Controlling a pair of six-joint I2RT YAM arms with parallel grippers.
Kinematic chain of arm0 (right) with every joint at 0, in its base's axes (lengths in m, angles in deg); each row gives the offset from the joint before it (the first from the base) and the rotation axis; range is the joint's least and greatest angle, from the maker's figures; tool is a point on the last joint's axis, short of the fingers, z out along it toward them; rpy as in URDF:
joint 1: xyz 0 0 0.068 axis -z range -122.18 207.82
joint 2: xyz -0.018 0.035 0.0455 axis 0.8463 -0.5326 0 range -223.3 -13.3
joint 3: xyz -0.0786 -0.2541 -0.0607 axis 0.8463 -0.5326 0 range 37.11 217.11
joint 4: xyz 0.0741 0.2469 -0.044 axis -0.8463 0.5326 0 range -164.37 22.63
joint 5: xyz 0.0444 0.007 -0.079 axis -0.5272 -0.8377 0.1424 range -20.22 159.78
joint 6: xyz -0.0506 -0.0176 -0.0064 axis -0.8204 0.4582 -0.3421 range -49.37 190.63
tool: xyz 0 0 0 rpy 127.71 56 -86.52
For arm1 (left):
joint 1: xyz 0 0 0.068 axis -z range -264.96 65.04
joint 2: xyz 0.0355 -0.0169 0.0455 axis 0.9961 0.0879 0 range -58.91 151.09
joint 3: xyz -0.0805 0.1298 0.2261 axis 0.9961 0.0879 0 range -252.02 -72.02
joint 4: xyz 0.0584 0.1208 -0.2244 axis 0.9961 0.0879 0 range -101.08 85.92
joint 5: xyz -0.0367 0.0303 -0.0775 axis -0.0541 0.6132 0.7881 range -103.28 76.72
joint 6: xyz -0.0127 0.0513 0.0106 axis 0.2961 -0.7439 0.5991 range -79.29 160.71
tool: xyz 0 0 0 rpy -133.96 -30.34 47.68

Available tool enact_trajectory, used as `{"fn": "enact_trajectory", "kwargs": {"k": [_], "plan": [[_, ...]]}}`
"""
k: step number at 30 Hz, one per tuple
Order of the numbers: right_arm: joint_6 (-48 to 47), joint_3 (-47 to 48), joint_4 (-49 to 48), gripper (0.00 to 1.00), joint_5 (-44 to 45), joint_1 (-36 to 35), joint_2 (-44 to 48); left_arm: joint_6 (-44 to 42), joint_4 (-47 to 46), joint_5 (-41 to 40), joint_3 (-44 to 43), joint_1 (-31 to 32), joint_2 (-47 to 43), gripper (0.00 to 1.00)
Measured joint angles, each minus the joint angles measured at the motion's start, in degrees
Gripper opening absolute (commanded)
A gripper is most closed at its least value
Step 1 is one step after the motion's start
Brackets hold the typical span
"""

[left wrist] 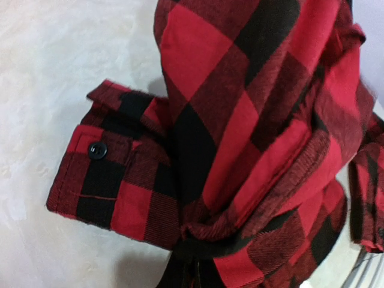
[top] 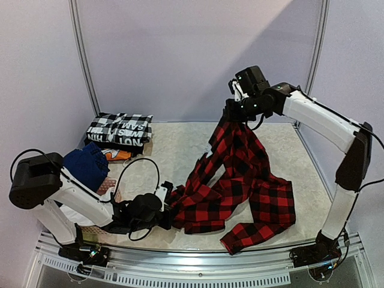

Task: Fold and stack the mixed laundry pile
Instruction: Adjust the crumpled shirt at the corner of the board.

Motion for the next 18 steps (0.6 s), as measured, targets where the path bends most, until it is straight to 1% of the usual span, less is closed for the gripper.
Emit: {"fn": "enact_trajectory", "kwargs": {"k": [2, 5, 6, 8, 9, 10, 12, 13, 18], "plan": [[-0.1, -0.3, -0.1, 0.0, 0.6, -1.4, 3.4, -0.2, -0.3, -0.6, 0.0, 0.5, -1.2, 0.02], [-0.2, -2.3, -0.2, 0.0, 1.9, -1.9, 8.0, -0.3, -1.0, -1.5, 0.0, 1.2, -2.8, 0.07], [-0.2, -3.5, -0.3, 0.0, 2.4, -1.9, 9.5, -0.3, -1.4, -1.7, -0.1, 1.4, -3.1, 0.1], [-0.2, -5.4, -0.3, 0.0, 3.4, -1.8, 11.4, -0.5, -1.5, -2.0, -0.1, 1.6, -3.4, 0.21], [-0.2, -6.2, -1.1, 0.0, 4.6, -1.7, 12.3, -0.6, 0.2, -2.0, 0.1, 1.7, -3.5, 0.26], [-0.2, -6.9, -2.0, 0.0, 5.4, -1.3, 13.0, -1.0, 1.9, -2.0, 0.6, 1.9, -3.3, 0.33], [-0.1, -8.4, -3.8, 0.0, 6.6, -0.3, 14.6, -1.5, 5.1, -2.0, 1.7, 2.1, -3.3, 0.51], [0.0, -9.2, -4.5, 0.0, 6.8, 0.1, 15.3, -2.1, 5.9, -2.3, 2.0, 2.3, -3.7, 0.57], [0.5, -13.6, -8.1, 0.0, 6.8, 0.5, 16.3, -6.2, 12.3, -1.0, 1.8, 2.6, -10.4, 0.73]]}}
